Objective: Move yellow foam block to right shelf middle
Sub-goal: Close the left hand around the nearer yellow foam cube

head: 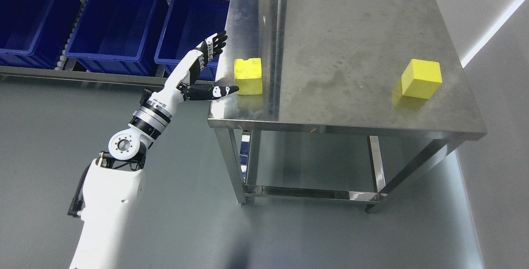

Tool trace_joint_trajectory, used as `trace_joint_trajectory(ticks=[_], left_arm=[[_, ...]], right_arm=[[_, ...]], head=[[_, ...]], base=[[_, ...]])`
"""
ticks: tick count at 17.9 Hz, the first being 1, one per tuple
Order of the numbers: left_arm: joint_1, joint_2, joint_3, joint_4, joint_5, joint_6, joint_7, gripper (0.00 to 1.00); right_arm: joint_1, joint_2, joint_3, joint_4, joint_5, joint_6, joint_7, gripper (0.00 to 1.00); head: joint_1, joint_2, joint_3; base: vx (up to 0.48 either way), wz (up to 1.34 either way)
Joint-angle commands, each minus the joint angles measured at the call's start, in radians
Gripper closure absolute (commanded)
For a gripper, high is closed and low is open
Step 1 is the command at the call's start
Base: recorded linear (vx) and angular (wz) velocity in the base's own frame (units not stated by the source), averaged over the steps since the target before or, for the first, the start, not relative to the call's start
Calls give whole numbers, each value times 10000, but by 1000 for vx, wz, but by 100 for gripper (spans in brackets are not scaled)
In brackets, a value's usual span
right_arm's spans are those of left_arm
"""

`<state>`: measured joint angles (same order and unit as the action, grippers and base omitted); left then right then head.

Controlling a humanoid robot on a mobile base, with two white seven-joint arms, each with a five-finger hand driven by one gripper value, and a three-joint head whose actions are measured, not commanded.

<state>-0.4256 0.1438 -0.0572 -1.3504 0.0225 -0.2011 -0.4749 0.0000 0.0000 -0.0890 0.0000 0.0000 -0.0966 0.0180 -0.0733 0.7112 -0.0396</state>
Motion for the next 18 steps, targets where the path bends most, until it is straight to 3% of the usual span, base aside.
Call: trace_joint_trajectory(ticks=[1, 4, 8, 11, 13, 14, 18], left_arm=[[-561, -195, -1161, 2366, -255, 17, -465, 0], [-684, -211, -1085, 2658, -317, 17, -803, 2], [-837, -272, -932, 2904, -287, -90, -819, 19], [-883, -623, -412, 2904, -271, -243, -834, 42], [-822, -1189, 369, 2904, -210, -960, -850, 72], [-807, -1263, 753, 2919, -195, -1192, -865, 77], [-867, -1263, 879, 2629, 506, -1500, -1003, 77]], right_arm=[[-31, -175, 0, -175, 0, 0, 4, 0], [-15, -175, 0, -175, 0, 0, 4, 0], [-15, -175, 0, -175, 0, 0, 4, 0], [-15, -175, 0, -175, 0, 0, 4, 0], [-31, -175, 0, -175, 0, 0, 4, 0], [-31, -175, 0, -175, 0, 0, 4, 0], [-15, -175, 0, -175, 0, 0, 4, 0]], head=[[0, 0, 0], [0, 0, 0], [0, 0, 0], [0, 0, 0], [0, 0, 0], [0, 0, 0], [0, 0, 0]], base=[[0, 0], [0, 0], [0, 0], [0, 0], [2, 9], [4, 17], [0, 0]])
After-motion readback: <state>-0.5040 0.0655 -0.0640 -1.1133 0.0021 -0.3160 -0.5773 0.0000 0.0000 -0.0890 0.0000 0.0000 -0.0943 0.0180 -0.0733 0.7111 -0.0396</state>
